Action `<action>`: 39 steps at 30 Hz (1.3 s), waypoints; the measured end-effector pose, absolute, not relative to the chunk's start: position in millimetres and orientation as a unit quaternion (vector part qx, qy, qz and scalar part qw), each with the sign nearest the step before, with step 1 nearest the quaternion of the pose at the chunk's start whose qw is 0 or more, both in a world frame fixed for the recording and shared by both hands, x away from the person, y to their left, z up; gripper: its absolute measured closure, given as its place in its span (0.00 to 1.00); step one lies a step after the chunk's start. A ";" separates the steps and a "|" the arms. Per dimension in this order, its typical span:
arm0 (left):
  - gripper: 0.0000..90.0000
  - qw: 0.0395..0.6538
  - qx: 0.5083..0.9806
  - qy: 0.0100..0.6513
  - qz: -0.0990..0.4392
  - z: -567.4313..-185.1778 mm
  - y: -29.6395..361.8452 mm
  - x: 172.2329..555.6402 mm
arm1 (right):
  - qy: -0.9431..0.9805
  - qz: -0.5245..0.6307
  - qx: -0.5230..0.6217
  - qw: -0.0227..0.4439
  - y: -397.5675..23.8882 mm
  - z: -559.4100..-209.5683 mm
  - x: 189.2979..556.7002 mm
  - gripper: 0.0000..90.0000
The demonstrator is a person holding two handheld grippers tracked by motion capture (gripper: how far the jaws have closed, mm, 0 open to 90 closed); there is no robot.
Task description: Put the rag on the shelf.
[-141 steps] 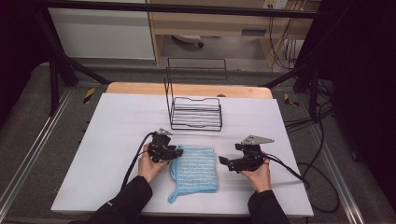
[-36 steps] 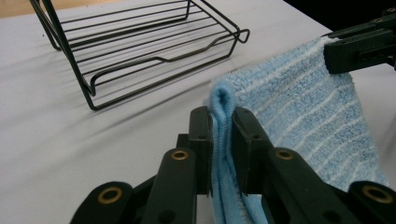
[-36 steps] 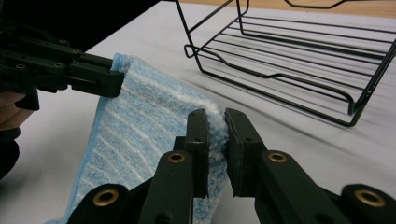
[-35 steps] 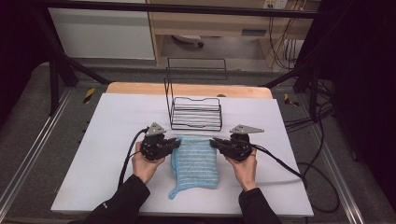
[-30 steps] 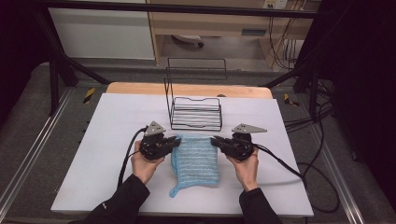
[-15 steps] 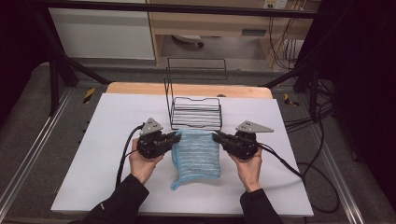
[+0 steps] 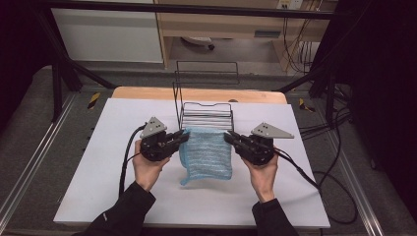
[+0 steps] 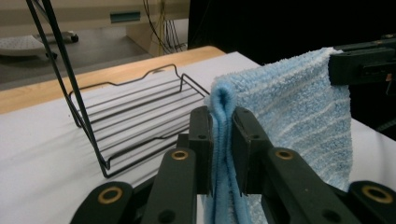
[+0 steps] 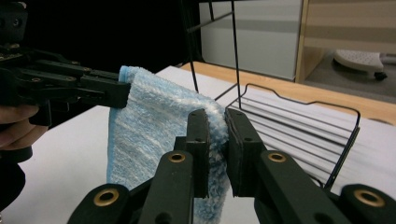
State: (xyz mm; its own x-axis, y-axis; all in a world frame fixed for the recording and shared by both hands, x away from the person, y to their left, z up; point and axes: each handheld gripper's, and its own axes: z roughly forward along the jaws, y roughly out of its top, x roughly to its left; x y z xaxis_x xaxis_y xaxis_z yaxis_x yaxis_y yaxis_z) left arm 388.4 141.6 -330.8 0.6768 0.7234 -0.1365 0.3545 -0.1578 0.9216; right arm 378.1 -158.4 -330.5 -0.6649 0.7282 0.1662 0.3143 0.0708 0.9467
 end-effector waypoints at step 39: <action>0.87 0.614 0.677 0.339 0.225 -254.2 142.8 403.3 | 0.642 0.637 0.335 0.263 -151.9 -256.1 385.4 0.90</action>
